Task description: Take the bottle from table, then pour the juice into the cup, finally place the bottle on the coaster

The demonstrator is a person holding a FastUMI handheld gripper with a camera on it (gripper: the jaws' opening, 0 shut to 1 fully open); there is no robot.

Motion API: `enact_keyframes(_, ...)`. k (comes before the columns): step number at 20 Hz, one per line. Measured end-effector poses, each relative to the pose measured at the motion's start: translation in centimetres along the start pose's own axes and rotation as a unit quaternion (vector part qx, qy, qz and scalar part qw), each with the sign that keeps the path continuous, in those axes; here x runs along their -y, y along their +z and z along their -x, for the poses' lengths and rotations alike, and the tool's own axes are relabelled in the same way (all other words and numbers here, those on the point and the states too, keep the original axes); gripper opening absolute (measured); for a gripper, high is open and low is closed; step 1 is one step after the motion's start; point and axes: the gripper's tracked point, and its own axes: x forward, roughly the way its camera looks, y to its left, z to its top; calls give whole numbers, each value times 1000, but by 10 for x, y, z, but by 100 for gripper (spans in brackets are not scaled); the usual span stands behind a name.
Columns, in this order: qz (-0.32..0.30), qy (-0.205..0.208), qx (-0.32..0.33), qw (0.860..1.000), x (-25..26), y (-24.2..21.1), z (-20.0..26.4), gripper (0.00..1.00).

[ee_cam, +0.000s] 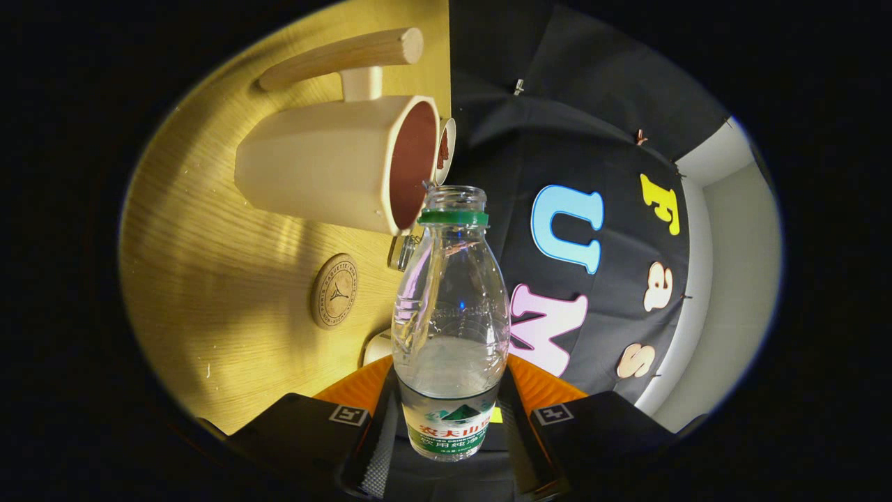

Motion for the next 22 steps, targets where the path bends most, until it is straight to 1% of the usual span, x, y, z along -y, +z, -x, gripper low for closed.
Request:
enact_keyframes(4,22,-9,9,1000,2,-1,-3,71)
enact_keyframes(13,40,-33,16,999,2,-2,4,70)
enact_keyframes(22,76,-38,21,996,6,-4,1,70)
